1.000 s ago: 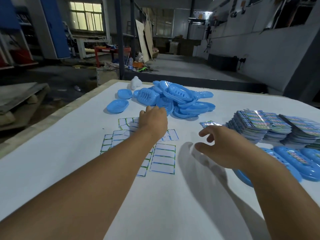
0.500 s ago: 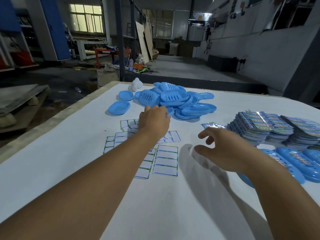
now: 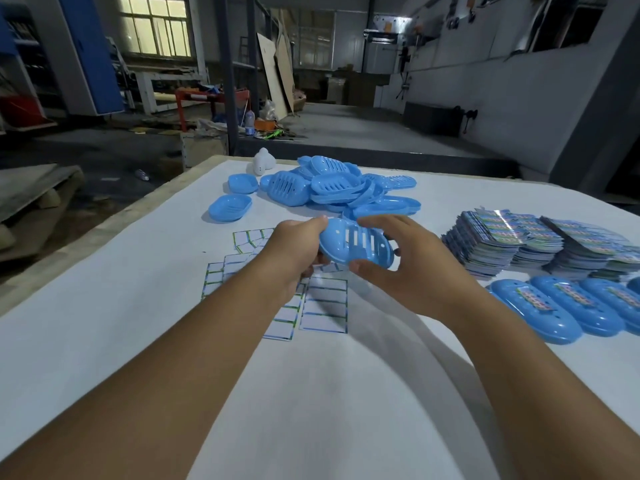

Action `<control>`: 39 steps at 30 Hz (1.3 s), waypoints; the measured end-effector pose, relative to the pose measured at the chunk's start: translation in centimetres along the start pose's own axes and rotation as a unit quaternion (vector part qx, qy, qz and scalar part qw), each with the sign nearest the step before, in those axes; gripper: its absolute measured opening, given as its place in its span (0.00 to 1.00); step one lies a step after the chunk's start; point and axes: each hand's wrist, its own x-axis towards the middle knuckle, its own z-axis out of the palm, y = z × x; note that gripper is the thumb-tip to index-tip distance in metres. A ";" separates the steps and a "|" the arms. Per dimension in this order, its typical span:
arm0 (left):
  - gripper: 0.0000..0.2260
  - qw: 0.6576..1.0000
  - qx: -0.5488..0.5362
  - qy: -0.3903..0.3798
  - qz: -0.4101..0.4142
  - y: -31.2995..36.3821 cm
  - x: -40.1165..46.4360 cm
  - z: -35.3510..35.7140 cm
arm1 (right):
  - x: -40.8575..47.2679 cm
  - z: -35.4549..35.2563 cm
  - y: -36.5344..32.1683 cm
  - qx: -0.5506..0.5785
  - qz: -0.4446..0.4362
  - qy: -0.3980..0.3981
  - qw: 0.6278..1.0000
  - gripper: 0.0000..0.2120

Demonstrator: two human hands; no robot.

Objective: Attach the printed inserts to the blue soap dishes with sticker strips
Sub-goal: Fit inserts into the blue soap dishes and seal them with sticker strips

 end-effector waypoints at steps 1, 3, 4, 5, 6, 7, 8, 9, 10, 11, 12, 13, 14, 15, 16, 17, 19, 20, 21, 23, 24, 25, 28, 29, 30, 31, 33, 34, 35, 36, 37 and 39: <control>0.10 0.999 -0.026 -0.009 -0.020 -0.1 -0.1 0.0 | 0.1 0.0 0.0 -0.007 -0.001 -0.003 1.000 0.28; 0.10 0.997 -0.054 -0.018 -0.045 -0.1 -0.2 -0.2 | 0.1 0.1 0.1 -0.015 0.005 -0.010 1.000 0.26; 0.10 0.997 -0.057 -0.022 -0.046 0.0 -0.2 -0.2 | 0.1 0.1 0.1 -0.016 0.011 -0.013 1.000 0.26; 0.11 0.998 -0.048 -0.021 -0.041 0.1 -0.2 -0.4 | 0.1 0.2 0.2 -0.015 0.020 -0.018 1.000 0.26; 0.13 0.999 -0.018 -0.013 -0.024 0.3 -0.2 -0.6 | 0.1 0.2 0.3 -0.014 0.030 -0.025 0.999 0.26; 0.15 0.998 0.058 0.005 0.013 0.3 -0.2 -0.9 | 0.2 0.2 0.4 -0.017 0.043 -0.032 0.998 0.26; 0.17 0.980 0.185 0.034 0.064 0.1 -0.1 -1.4 | 0.1 0.2 0.6 -0.029 0.055 -0.041 0.997 0.26; 0.18 0.932 0.332 0.075 0.122 -0.2 0.1 -1.9 | 0.1 0.1 0.9 -0.046 0.066 -0.051 0.995 0.25; 0.17 0.869 0.456 0.109 0.160 -0.4 0.1 -2.3 | 0.0 0.0 1.2 -0.065 0.074 -0.063 0.993 0.25; 0.15 0.822 0.529 0.127 0.169 -0.7 0.1 -2.7 | 0.0 -0.1 1.4 -0.079 0.081 -0.074 0.991 0.25; 0.14 0.800 0.565 0.126 0.156 -0.9 0.0 -3.1 | -0.1 -0.2 1.6 -0.088 0.088 -0.083 0.989 0.25; 0.15 0.791 0.587 0.110 0.132 -1.2 0.0 -3.4 | -0.1 -0.2 1.8 -0.093 0.094 -0.091 0.987 0.25; 0.17 0.787 0.600 0.090 0.112 -1.4 0.0 -3.6 | -0.2 -0.2 1.9 -0.097 0.100 -0.097 0.985 0.26; 0.20 0.783 0.610 0.075 0.099 -1.6 0.0 -3.8 | -0.2 -0.2 1.9 -0.101 0.103 -0.105 0.984 0.27; 0.22 0.779 0.615 0.069 0.097 -1.7 0.1 -3.9 | -0.2 -0.2 2.0 -0.104 0.104 -0.112 0.983 0.28; 0.22 0.781 0.613 0.070 0.097 -1.7 0.1 -3.9 | -0.2 -0.2 2.0 -0.104 0.105 -0.118 0.982 0.30; 0.24 0.805 0.582 0.074 0.091 -1.8 0.3 -4.1 | -0.2 -0.2 1.9 -0.100 0.106 -0.122 0.982 0.31; 0.26 0.824 0.556 0.071 0.083 -1.8 0.4 -4.1 | -0.1 -0.2 1.9 -0.098 0.108 -0.121 0.982 0.31; 0.28 0.847 0.523 0.067 0.071 -1.7 0.5 -4.2 | -0.1 -0.2 1.8 -0.096 0.109 -0.120 0.982 0.31; 0.33 0.884 0.461 0.058 0.045 -1.3 0.5 -4.4 | 0.0 -0.2 1.7 -0.097 0.113 -0.121 0.981 0.31; 0.33 0.897 0.437 0.056 0.037 -1.1 0.6 -4.6 | 0.0 -0.2 1.6 -0.099 0.115 -0.124 0.981 0.31; 0.32 0.908 0.415 0.057 0.034 -1.0 0.6 -4.6 | 0.0 -0.2 1.6 -0.101 0.118 -0.126 0.980 0.31; 0.20 0.938 0.333 0.077 0.055 -1.1 0.8 -4.4 | -0.1 -0.3 1.2 -0.080 0.098 -0.106 0.986 0.28; 0.15 0.951 0.292 0.083 0.067 -1.2 1.0 -4.2 | -0.1 -0.3 0.9 -0.057 0.079 -0.085 0.992 0.25; 0.11 0.962 0.248 0.083 0.077 -1.1 1.0 -4.0 | -0.2 -0.3 0.7 -0.028 0.060 -0.059 0.996 0.22; 0.07 0.972 0.205 0.076 0.084 -1.0 0.9 -3.7 | -0.2 -0.2 0.3 0.004 0.050 -0.033 0.998 0.20; 0.04 0.987 0.128 0.044 0.090 -0.6 0.5 -3.1 | -0.1 0.1 -0.3 0.065 0.054 0.005 0.996 0.17; 0.05 0.992 0.093 0.018 0.087 -0.5 0.2 -2.7 | 0.0 0.3 -0.5 0.097 0.066 0.017 0.993 0.16; 0.06 0.995 0.062 -0.013 0.082 -0.4 -0.2 -2.3 | 0.1 0.4 -0.6 0.134 0.085 0.024 0.987 0.16; 0.06 0.995 0.036 -0.042 0.079 -0.4 -0.6 -2.0 | 0.2 0.5 -0.7 0.177 0.108 0.024 0.978 0.17; 0.06 0.994 0.021 -0.067 0.078 -0.4 -0.9 -1.7 | 0.3 0.5 -0.8 0.224 0.131 0.019 0.965 0.17; 0.06 0.992 0.011 -0.098 0.080 -0.6 -1.3 -1.1 | 0.4 0.3 -0.8 0.301 0.163 0.002 0.940 0.13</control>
